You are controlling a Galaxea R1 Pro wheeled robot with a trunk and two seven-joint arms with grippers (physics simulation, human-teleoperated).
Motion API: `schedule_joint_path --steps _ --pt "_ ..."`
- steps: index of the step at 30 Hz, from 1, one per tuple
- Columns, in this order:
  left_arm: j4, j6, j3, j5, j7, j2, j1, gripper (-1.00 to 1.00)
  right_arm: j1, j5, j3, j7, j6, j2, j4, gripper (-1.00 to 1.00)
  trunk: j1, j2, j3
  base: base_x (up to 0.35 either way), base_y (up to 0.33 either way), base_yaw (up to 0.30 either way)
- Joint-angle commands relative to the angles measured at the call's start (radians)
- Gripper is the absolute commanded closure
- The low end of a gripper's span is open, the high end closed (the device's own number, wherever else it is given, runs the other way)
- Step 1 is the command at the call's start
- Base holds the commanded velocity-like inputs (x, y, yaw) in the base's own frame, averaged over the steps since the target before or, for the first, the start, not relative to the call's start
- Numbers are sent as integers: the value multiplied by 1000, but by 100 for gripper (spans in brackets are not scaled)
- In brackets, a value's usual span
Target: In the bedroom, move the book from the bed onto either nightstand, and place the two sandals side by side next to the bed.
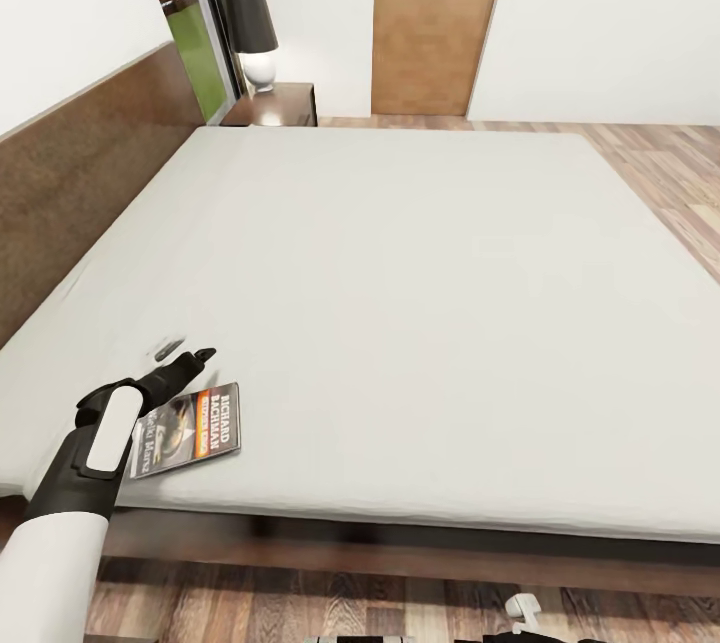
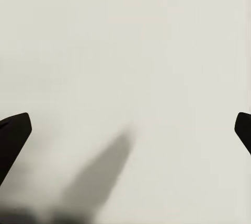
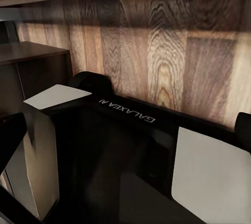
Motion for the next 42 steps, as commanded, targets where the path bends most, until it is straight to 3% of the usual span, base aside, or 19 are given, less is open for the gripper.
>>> schedule_joint_path --steps 1,11,15,42 --pt "0 5 0 14 9 0 0 -100 0 1 -7 5 10 0 -1 -100 0 0 -1 0 0 0" --pt "0 4 -1 14 9 0 0 -100 0 1 -7 5 10 0 -1 -100 0 0 -1 0 0 0" --pt "-1 4 -1 14 9 0 0 -100 0 1 -7 5 10 0 -1 -100 15 -28 -13 0 0 0" --pt "-1 5 2 17 6 0 0 -100 0 1 -7 5 10 0 -1 -100 15 -28 -13 -1 0 0"
